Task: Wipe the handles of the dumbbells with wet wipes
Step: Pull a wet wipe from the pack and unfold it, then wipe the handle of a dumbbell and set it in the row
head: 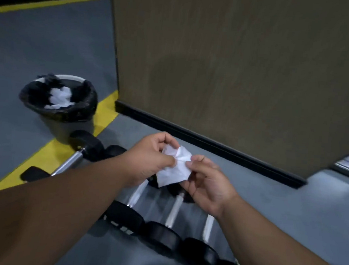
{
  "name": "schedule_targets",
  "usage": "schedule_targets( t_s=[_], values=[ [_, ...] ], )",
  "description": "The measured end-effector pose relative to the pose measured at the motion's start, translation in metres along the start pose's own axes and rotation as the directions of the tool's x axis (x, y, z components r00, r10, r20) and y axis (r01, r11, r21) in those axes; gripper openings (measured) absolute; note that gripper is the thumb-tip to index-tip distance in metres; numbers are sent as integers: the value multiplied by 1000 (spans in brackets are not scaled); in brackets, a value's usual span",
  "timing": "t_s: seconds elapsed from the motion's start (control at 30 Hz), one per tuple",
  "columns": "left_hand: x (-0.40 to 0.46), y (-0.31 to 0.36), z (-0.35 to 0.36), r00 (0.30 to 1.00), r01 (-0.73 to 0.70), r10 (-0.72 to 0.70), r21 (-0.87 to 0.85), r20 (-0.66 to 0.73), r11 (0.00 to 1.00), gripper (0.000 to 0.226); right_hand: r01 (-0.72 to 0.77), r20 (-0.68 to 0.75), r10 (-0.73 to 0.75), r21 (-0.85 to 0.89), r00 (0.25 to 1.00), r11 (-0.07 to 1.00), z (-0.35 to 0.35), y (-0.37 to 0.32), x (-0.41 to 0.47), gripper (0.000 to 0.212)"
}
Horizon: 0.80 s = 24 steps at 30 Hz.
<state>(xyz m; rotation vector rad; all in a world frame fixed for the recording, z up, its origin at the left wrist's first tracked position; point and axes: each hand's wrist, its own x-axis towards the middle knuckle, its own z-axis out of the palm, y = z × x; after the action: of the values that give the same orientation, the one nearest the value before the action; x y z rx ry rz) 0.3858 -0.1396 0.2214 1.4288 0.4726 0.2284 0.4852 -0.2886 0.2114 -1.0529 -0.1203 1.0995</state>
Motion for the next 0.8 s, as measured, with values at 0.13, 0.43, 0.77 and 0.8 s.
schedule_targets(
  t_s=[0.13,0.43,0.77,0.8],
  values=[
    [9,-4,56,982,12,-16,25,188,1000,47,29,-85,-34,-67,996,997,-47,-30,-48,59],
    [-8,16,189,886,-53,-24,152,463,987,47,-97,-268,-57,-526,962,845,-146,-95,-189,65],
    [42,-45,337,850,73,-210,286,483,955,30,160,-384,-323,-399,865,903,-283,-74,-210,21],
    [48,-47,347,843,86,-229,297,488,951,23,157,-396,-336,-420,855,894,-295,-74,-210,28]
  ],
)
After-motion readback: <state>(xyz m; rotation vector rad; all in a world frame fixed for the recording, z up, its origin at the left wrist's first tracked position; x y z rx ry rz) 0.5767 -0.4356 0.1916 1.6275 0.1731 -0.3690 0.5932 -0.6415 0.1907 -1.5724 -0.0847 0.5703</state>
